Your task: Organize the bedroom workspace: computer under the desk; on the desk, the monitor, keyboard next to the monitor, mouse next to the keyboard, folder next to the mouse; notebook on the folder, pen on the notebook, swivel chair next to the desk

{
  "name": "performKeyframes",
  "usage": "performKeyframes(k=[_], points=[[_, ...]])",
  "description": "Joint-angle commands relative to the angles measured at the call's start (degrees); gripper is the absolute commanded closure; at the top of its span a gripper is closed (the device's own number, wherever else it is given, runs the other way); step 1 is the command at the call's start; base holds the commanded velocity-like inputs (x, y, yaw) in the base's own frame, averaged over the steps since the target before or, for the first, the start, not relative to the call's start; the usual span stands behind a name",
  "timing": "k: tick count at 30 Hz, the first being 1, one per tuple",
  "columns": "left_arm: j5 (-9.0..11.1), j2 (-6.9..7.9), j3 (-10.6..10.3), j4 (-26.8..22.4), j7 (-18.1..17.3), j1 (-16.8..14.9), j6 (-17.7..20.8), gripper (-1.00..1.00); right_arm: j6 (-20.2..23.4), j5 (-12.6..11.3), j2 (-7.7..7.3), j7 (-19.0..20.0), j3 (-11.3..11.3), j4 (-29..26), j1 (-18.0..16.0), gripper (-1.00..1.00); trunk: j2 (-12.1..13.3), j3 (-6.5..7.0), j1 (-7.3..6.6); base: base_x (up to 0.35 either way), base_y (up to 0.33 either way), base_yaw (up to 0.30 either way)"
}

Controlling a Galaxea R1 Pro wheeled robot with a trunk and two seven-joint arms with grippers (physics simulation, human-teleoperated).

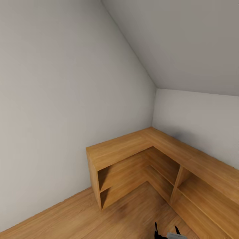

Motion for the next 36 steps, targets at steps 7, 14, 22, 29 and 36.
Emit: performKeyframes(k=[7,14,22,29,36], points=[[0.32,-0.01,-0.45,0.0,0.16,-0.05,-0.12,-1.0,-0.1,-0.33,0.1,-0.26,0.5,0.1,-0.05,-1.0,-0.06,-0.62,0.01,0.023,0.0,-0.174],[0.29,-0.01,-0.46,0.01,0.14,-0.04,-0.11,-1.0,-0.07,-0.33,0.22,-0.29,0.52,0.1,-0.05,-1.0,-0.06,-1.19,0.01,0.005,0.0,-0.146],[0.26,-0.03,-0.5,0.01,0.07,-0.05,-0.03,-1.0,-0.06,-0.32,0.27,-0.31,0.52,0.1,-0.05,-1.0,-0.06,-1.9,0.01,0.001,0.0,-0.061],[0.27,-0.01,-0.47,0.01,0.07,-0.05,-0.06,-1.0,-0.09,-0.3,0.27,-0.32,0.52,0.1,-0.06,-1.0,-0.06,-2.54,0.01,0.0,0.0,-0.005],[0.24,0.01,-0.46,-0.02,0.1,-0.04,-0.32,-1.0,-0.14,-0.26,0.21,-0.29,0.52,0.1,-0.05,-1.0,-0.06,-3.18,0.01,0.0,0.0,-0.044]])
